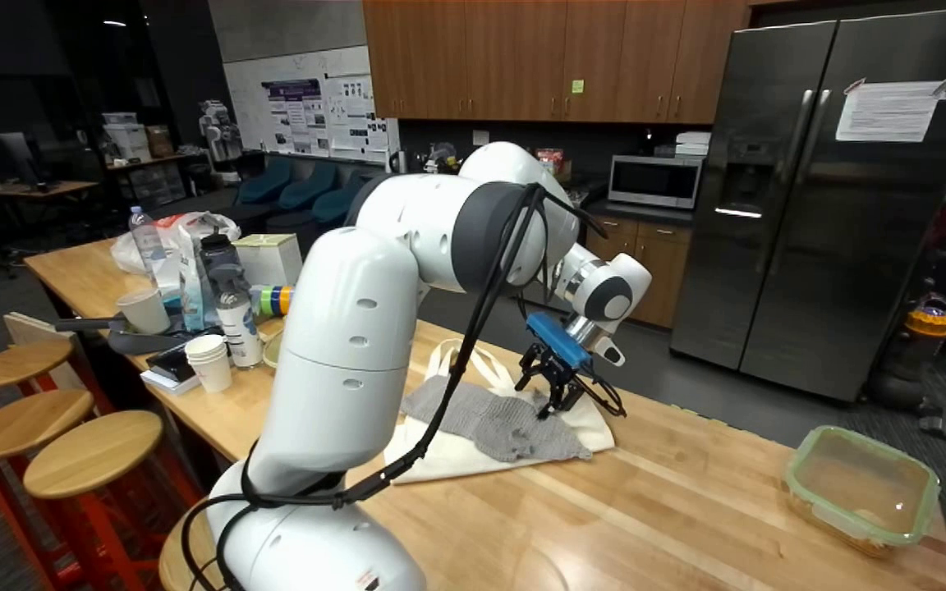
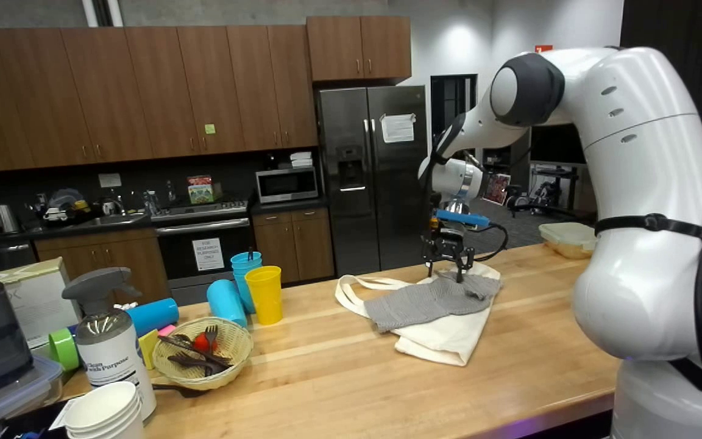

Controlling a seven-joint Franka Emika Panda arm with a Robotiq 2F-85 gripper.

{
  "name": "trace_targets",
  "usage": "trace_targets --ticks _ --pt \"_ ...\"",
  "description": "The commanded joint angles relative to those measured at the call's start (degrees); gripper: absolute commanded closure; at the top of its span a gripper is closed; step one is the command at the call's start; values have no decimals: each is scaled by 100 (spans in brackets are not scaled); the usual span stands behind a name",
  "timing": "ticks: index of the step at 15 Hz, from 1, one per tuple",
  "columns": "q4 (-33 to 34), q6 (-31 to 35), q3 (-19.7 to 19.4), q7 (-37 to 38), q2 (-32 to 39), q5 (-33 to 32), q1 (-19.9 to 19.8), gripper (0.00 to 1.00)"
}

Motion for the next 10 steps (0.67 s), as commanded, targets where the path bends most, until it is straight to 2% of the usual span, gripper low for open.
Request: trace_targets --ticks 1,7,8,10 --pt "158 -202 -12 -55 -52 267 -150 49" --pt "-187 5 -51 -342 -554 460 -253 95" --pt "-277 69 -58 -396 -671 457 -249 99" --pt "-413 119 -78 -484 -867 398 -227 100"
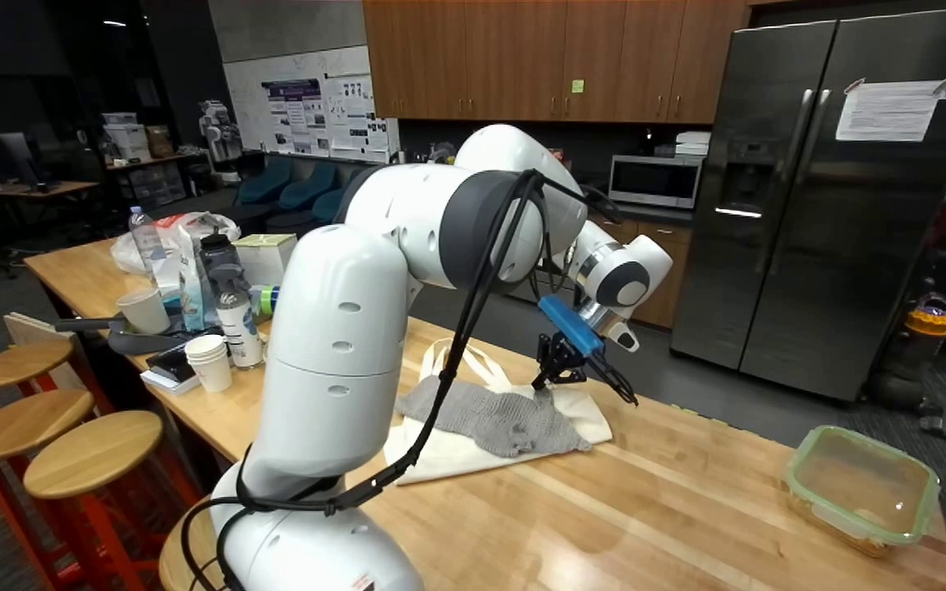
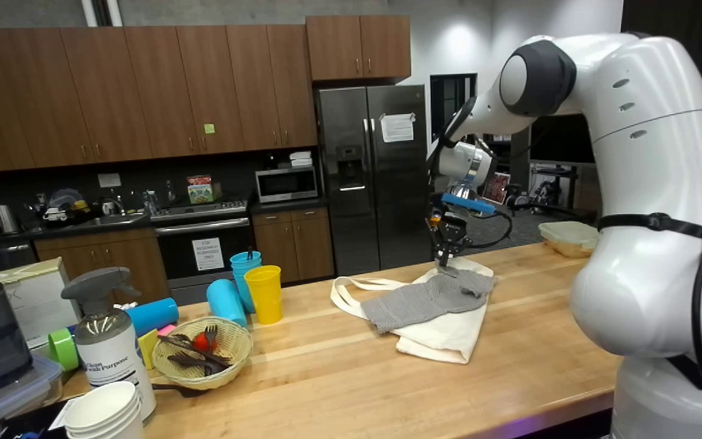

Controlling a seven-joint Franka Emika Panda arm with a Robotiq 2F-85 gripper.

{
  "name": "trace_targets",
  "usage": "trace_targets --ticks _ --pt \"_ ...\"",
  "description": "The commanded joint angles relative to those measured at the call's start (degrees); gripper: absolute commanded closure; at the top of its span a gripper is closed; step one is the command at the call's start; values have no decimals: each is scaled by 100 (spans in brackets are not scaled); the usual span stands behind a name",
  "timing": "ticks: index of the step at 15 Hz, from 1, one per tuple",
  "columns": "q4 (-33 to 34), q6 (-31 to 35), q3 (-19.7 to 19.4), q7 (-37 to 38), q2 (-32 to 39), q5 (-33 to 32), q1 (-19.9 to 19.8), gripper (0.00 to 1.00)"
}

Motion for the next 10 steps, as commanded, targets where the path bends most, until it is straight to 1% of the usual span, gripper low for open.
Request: trace_targets --ticks 1,3,4,5,7,8,9,10 --pt "-514 201 -49 -235 -595 40 -3 100" --pt "-768 341 -68 -223 -874 12 31 100" --pt "-886 419 -68 -189 -1002 16 52 74" --pt "-429 203 -52 -143 -538 4 39 98" --pt "-626 286 -61 -144 -749 5 53 88" --pt "-684 298 -63 -144 -812 5 57 80" --pt "-716 309 -64 -144 -843 5 59 75" --pt "-733 320 -65 -145 -856 5 60 74"
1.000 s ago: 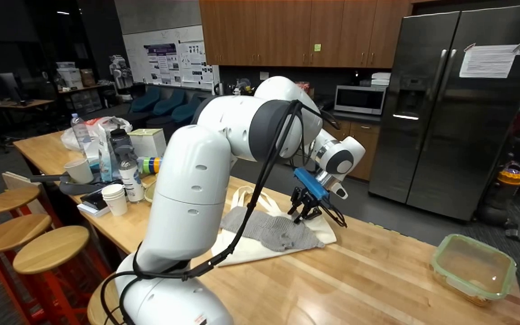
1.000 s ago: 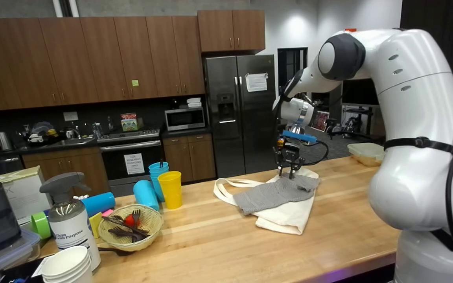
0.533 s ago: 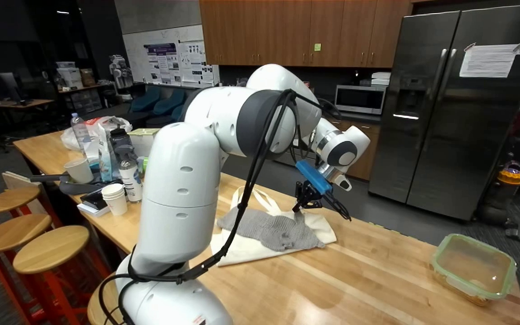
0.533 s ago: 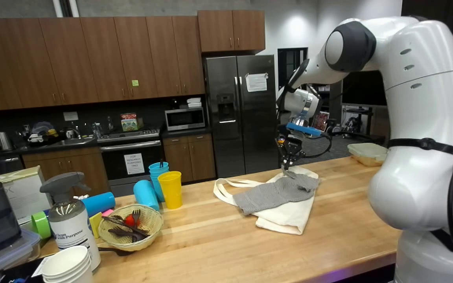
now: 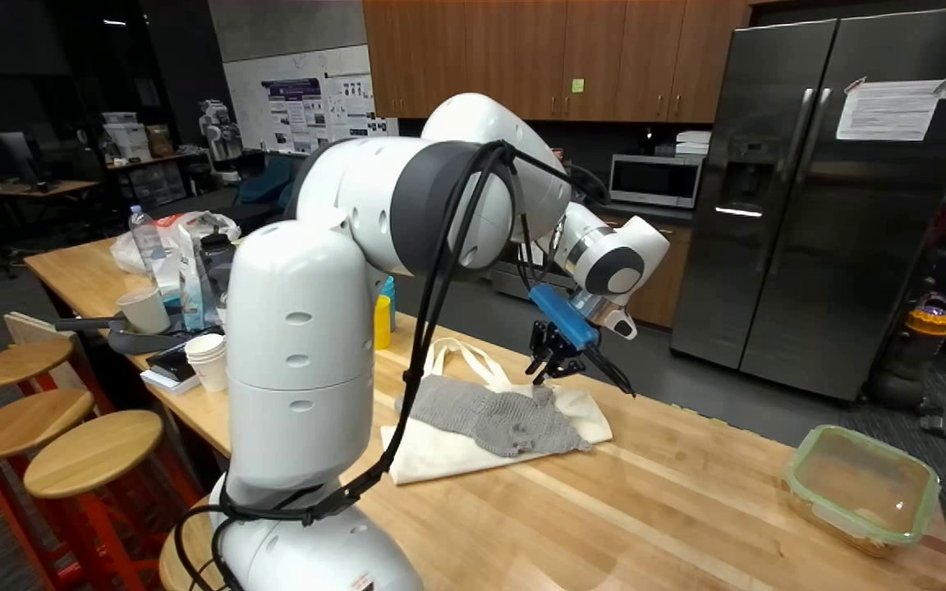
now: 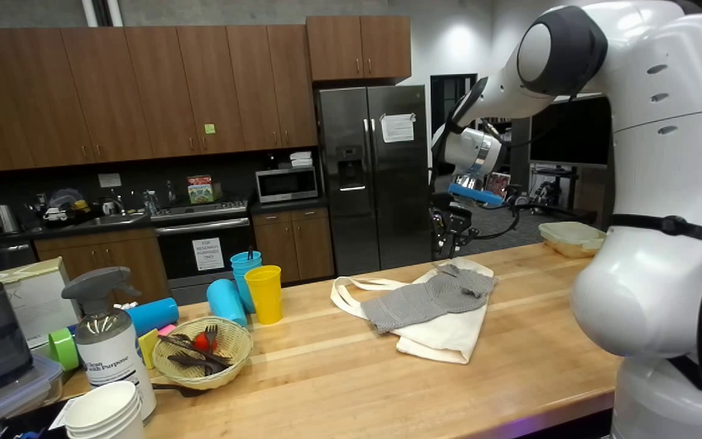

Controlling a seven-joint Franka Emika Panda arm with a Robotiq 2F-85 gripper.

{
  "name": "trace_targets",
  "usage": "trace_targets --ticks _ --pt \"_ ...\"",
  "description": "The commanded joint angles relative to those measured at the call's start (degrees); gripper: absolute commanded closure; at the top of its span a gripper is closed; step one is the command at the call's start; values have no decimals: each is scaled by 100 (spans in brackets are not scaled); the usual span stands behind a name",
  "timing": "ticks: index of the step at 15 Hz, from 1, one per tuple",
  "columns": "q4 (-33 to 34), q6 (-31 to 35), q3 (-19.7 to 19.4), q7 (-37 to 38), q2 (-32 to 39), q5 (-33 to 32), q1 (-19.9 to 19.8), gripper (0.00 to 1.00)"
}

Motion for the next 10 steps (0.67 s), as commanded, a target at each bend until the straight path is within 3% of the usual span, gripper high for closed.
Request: trace_targets --ticks 1,4,10 --pt "1 -4 -50 -5 2 5 44 49" --pt "-12 144 -31 101 46 13 101 38" --pt "-59 458 -149 284 138 293 -26 1"
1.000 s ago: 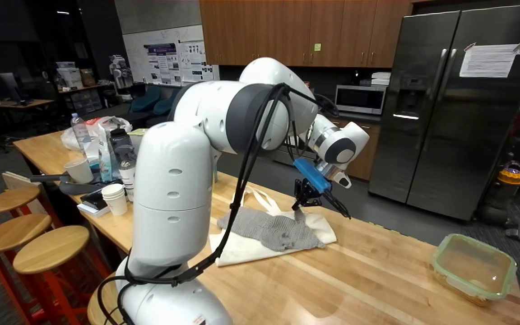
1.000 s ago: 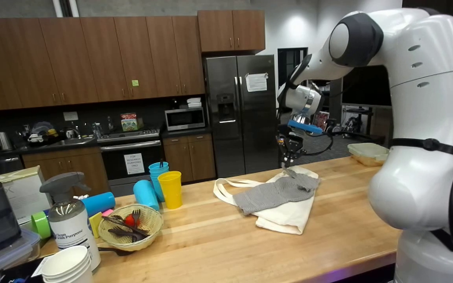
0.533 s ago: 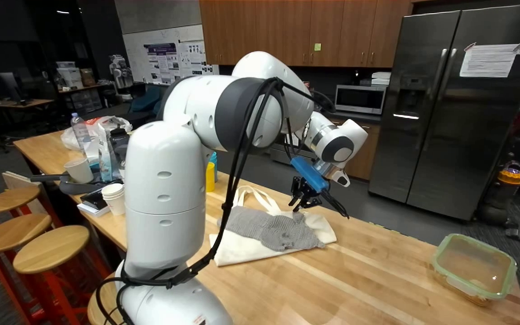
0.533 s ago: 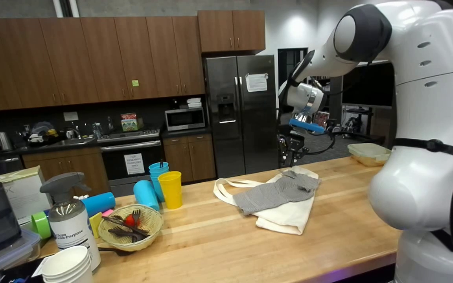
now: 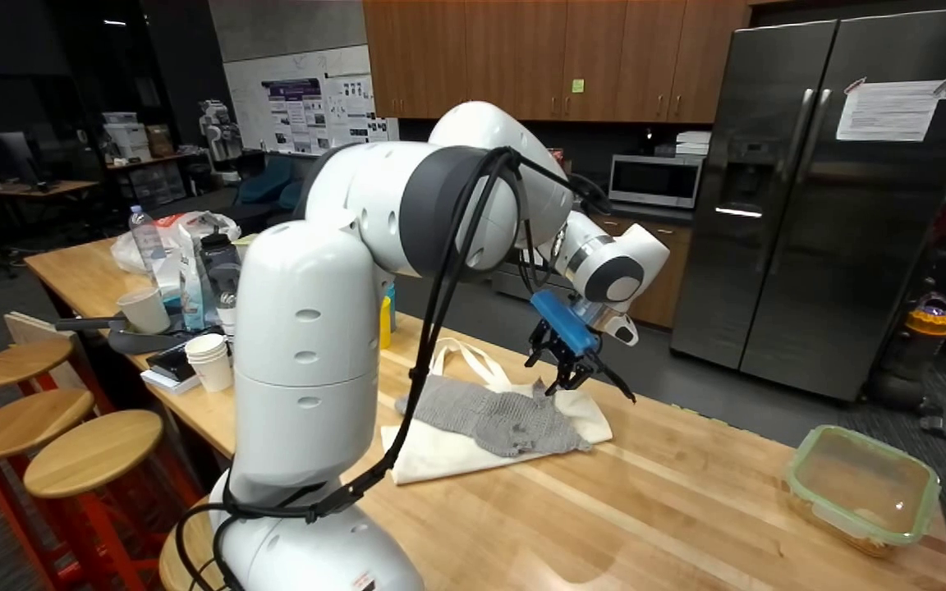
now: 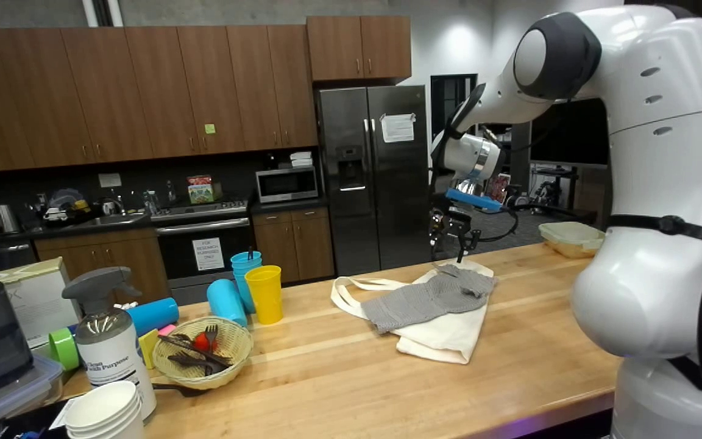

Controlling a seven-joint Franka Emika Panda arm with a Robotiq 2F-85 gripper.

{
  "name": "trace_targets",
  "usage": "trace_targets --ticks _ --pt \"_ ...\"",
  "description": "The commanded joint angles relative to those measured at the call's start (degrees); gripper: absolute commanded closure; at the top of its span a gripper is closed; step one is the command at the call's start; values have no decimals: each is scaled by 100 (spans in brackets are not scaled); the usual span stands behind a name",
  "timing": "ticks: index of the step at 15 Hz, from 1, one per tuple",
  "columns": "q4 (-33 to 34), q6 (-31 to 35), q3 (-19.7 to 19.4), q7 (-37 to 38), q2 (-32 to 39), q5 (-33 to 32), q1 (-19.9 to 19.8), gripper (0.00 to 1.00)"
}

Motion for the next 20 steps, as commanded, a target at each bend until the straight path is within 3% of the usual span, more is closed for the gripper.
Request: trace_targets --ticks 1,7,14,20 --pt "-80 264 -139 208 -24 308 -93 0" --pt "-283 1178 -232 194 -50 689 -156 0" --pt "-96 1332 -136 406 326 476 -17 0" --pt "-150 1351 -162 334 414 610 -140 0"
